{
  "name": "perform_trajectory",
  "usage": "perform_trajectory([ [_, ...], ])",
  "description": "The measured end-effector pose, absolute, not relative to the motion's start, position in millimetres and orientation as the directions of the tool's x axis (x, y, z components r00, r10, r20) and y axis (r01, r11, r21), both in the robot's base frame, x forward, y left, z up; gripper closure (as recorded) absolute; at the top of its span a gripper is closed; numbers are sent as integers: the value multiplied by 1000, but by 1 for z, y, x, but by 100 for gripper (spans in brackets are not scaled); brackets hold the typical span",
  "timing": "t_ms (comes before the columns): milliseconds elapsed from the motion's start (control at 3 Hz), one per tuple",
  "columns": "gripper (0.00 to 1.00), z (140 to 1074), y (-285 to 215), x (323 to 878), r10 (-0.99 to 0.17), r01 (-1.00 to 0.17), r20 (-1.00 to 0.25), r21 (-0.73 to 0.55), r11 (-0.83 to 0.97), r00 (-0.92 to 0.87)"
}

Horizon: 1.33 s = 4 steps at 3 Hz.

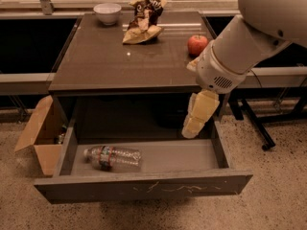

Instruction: Pick water bottle from top drawer and place on counter

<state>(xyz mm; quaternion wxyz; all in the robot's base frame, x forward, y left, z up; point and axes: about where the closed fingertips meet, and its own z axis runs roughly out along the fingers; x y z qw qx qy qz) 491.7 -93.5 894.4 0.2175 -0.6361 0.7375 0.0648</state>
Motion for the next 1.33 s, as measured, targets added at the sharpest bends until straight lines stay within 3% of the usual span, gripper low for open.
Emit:
perform_trajectory([
  [1333,0,775,-14,508,-895,-965,-446,-230,124,-9],
])
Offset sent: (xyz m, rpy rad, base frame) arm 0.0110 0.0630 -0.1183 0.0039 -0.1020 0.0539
